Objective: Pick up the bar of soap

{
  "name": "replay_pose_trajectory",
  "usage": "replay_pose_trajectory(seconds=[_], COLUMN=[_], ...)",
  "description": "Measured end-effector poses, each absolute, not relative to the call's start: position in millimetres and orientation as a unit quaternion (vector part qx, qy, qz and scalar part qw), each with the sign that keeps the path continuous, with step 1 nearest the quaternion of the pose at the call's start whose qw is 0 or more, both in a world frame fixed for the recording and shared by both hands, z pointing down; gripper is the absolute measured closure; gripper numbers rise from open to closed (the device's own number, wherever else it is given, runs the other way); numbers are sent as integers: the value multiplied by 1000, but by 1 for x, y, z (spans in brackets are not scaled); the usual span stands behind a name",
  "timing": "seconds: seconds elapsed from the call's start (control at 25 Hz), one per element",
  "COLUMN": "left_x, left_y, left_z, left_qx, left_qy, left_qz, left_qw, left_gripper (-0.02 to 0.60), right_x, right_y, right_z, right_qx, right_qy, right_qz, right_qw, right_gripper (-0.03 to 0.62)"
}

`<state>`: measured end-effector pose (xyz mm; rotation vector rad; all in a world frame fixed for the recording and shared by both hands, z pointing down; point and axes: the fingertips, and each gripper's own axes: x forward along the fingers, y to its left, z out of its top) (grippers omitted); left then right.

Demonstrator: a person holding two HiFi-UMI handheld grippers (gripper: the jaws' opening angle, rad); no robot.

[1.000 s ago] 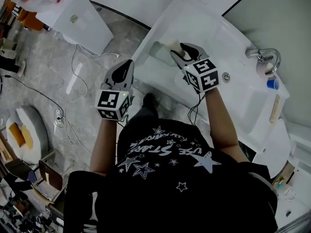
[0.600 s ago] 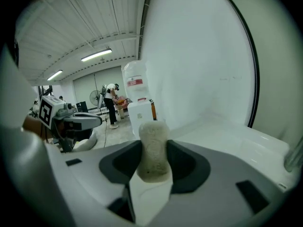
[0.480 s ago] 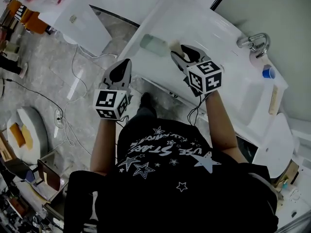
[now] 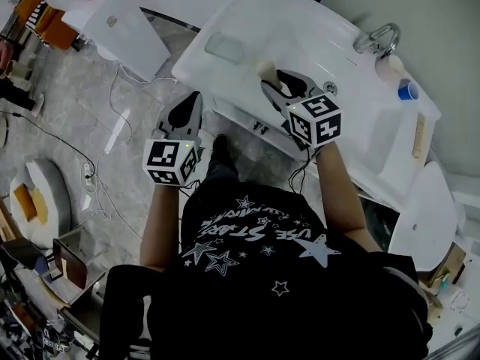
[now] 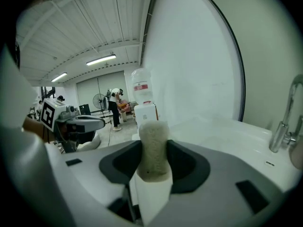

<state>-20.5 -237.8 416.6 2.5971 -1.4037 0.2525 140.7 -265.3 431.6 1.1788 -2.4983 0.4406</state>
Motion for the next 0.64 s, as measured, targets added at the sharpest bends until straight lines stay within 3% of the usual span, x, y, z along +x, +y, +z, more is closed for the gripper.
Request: replay_pose_trajectory(seconds=[0.64], left_x=[-1], left_y=[-132], left_z=[424], left_qx=[868], left_qy=[-479], left_qz=[79], left_qw=[104], left_gripper=[571], right_x=[165], right_y=[-154], right_z=[443], right_qx=[421], right_qy=[-877], right_qz=[145], right_qw=[181], right_gripper=[416])
